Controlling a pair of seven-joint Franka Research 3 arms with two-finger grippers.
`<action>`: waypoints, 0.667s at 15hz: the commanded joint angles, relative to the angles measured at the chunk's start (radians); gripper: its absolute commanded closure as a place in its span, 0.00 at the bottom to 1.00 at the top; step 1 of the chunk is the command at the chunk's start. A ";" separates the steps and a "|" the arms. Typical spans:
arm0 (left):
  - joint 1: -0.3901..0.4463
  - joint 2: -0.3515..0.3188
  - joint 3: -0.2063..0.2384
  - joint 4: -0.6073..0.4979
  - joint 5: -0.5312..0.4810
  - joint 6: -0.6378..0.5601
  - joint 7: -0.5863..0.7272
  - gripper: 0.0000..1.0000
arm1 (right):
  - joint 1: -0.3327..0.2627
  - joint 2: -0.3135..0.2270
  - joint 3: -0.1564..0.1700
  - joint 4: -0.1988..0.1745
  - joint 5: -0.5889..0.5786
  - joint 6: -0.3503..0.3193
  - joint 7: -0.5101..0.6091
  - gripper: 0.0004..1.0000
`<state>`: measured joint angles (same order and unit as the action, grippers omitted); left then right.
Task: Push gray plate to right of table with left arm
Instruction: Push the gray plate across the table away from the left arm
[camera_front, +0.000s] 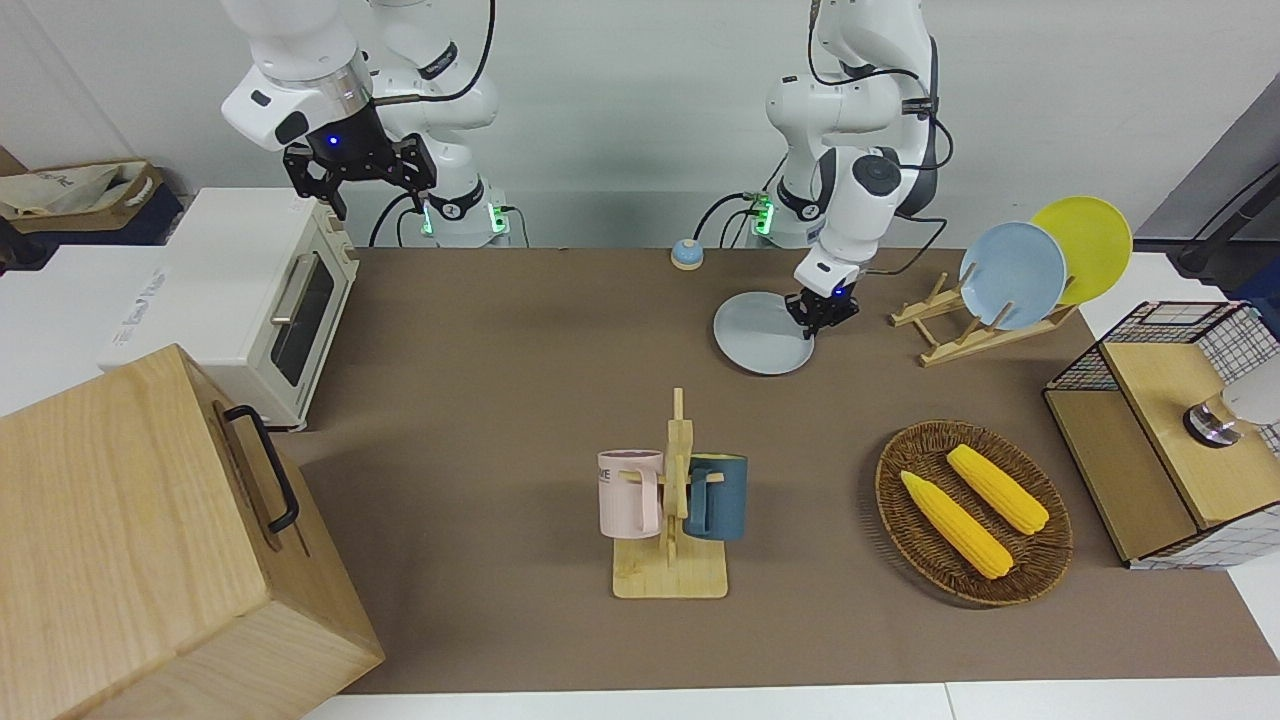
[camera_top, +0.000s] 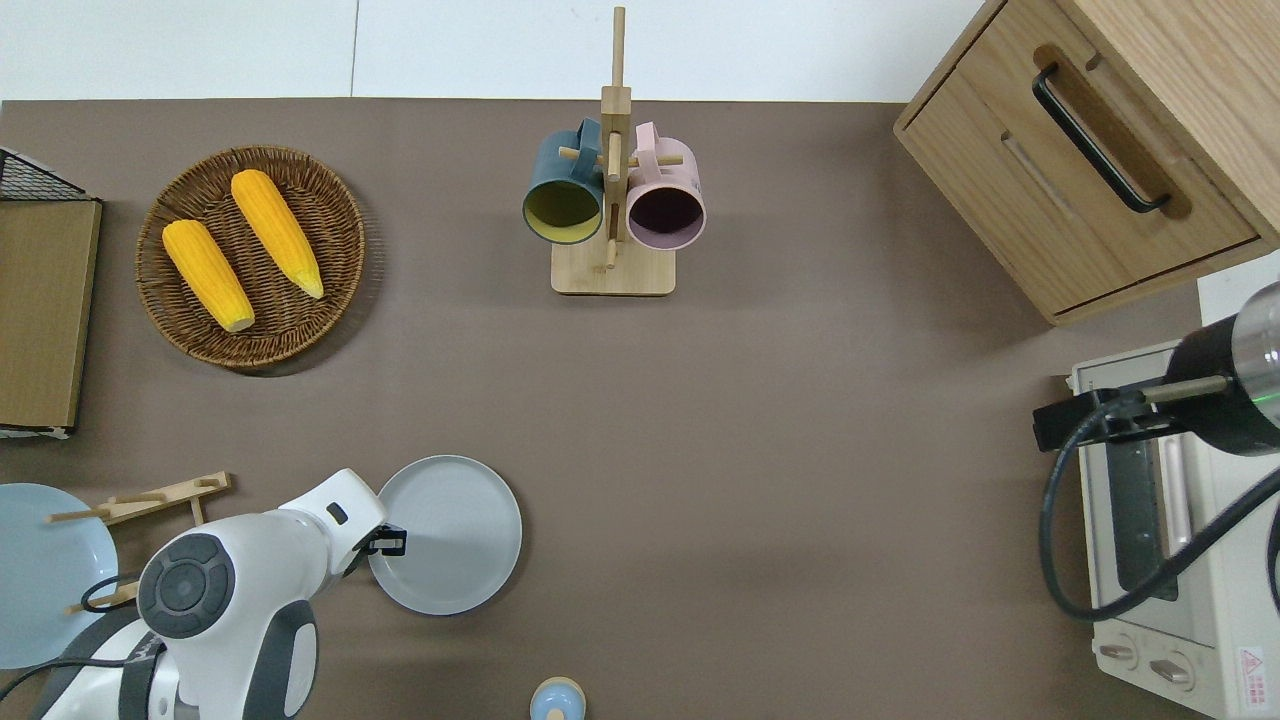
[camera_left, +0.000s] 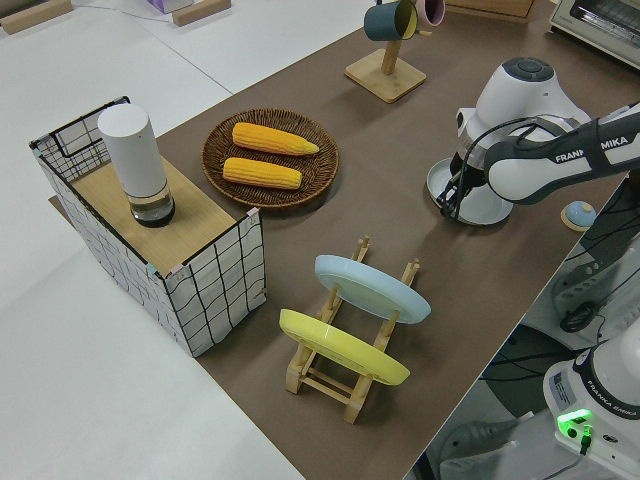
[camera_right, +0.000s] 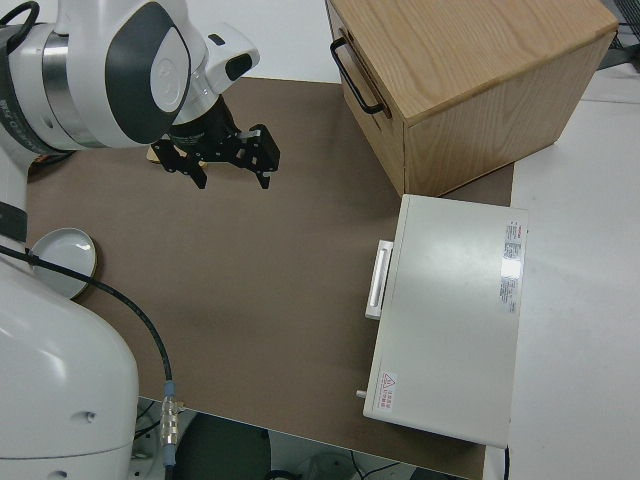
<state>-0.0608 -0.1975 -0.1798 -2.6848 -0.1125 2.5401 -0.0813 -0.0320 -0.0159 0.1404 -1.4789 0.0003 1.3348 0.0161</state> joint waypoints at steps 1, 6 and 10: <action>-0.092 0.062 -0.003 0.011 -0.009 0.035 -0.110 1.00 | -0.020 -0.002 0.016 0.009 0.004 -0.016 0.012 0.02; -0.157 0.085 -0.003 0.037 -0.009 0.037 -0.190 1.00 | -0.019 -0.002 0.016 0.009 0.004 -0.016 0.013 0.02; -0.247 0.163 -0.003 0.054 -0.007 0.124 -0.299 1.00 | -0.019 -0.002 0.016 0.009 0.004 -0.016 0.012 0.02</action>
<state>-0.2199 -0.1552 -0.1822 -2.6517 -0.1125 2.5688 -0.2798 -0.0320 -0.0159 0.1404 -1.4789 0.0003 1.3348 0.0161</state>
